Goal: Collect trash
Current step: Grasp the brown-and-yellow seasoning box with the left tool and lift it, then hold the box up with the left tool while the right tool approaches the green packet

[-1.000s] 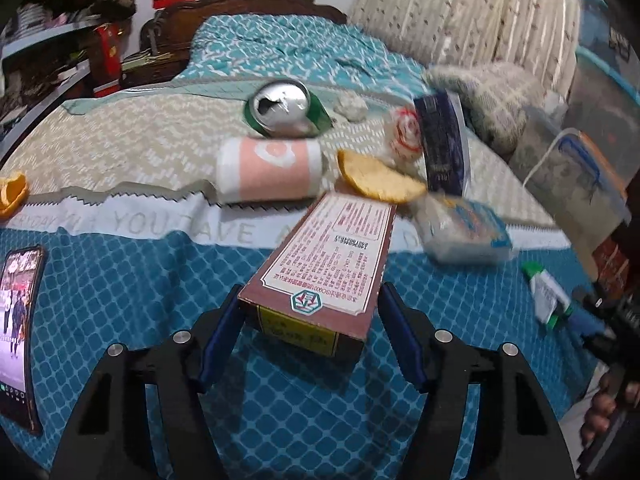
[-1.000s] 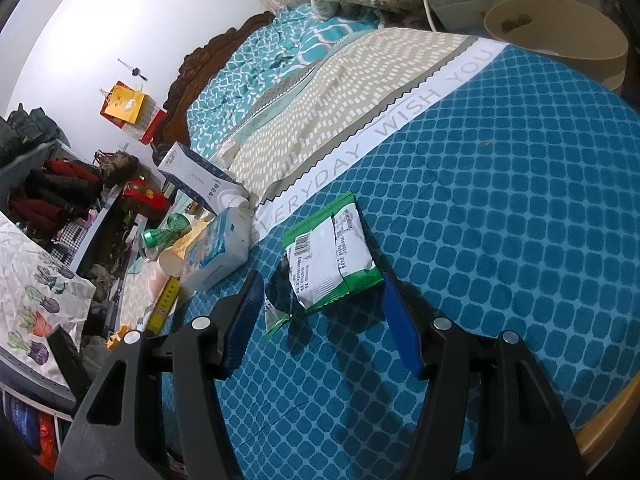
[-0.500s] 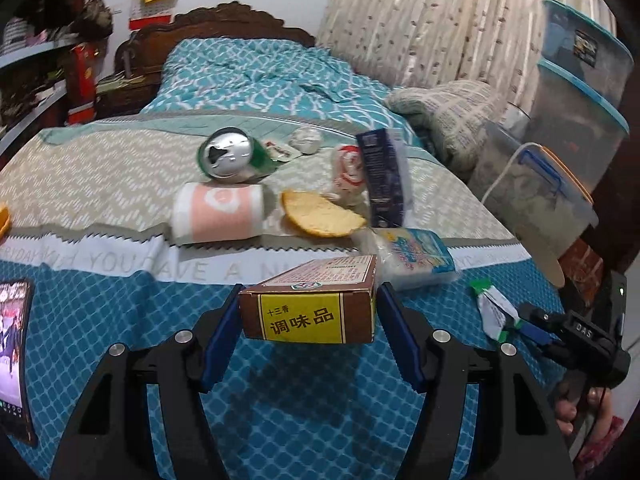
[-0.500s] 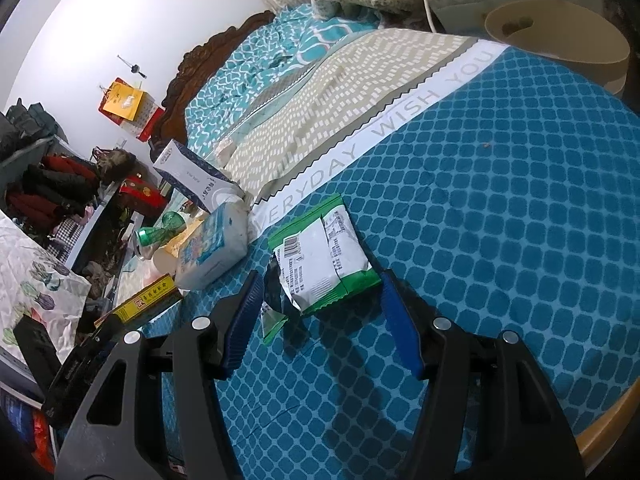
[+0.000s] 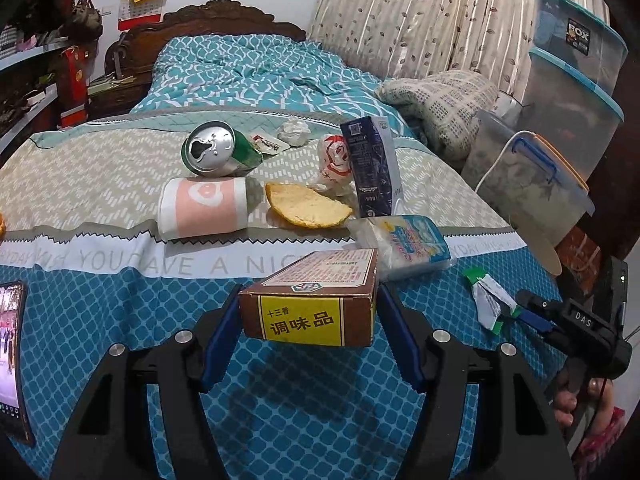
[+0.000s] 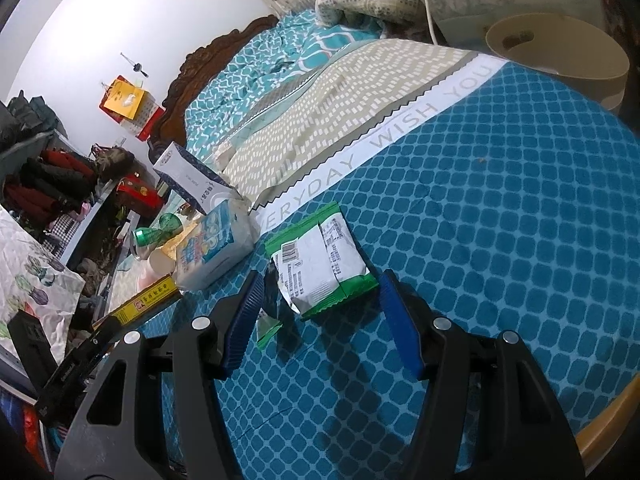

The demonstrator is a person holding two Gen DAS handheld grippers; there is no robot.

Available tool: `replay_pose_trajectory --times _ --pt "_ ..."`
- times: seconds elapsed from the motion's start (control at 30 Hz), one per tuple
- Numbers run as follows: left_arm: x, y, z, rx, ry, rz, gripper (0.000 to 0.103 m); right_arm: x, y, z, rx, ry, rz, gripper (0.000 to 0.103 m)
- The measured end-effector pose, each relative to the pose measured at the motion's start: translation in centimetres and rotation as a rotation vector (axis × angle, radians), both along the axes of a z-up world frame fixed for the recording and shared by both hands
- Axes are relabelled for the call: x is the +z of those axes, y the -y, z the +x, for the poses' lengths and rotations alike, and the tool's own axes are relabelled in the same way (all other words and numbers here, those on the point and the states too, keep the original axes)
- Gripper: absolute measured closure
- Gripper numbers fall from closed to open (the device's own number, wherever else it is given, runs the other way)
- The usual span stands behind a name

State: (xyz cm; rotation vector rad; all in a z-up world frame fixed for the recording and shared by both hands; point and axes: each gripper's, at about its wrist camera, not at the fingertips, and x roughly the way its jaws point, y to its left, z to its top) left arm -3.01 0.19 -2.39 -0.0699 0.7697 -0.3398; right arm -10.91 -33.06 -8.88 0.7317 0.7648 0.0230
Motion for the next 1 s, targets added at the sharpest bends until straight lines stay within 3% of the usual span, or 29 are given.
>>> replay_pose_trajectory --times 0.43,0.47,0.5,0.6,0.73,1.0 --pt "-0.4 2.0 -0.5 -0.057 -0.012 0.024 0.041 0.7 -1.5 1.6 0.043 -0.015 -0.105 0.040" --pt "-0.3 2.0 -0.5 -0.054 -0.013 0.027 0.041 0.8 -2.0 2.1 0.065 -0.020 -0.137 0.042" --pt "-0.3 1.9 -0.5 -0.045 -0.013 0.028 0.041 0.7 -2.4 2.5 0.089 -0.030 -0.164 0.061" --pt "0.2 0.9 -0.4 0.005 -0.005 0.020 0.041 0.9 -4.0 3.2 0.147 -0.031 -0.259 0.060" --pt "1.3 -0.6 -0.2 0.066 0.008 -0.012 0.041 2.1 -5.0 2.6 0.174 0.032 -0.301 0.061" --pt "4.0 2.0 -0.4 0.007 0.067 -0.025 0.043 3.5 -2.3 1.0 0.130 0.099 -0.227 0.057"
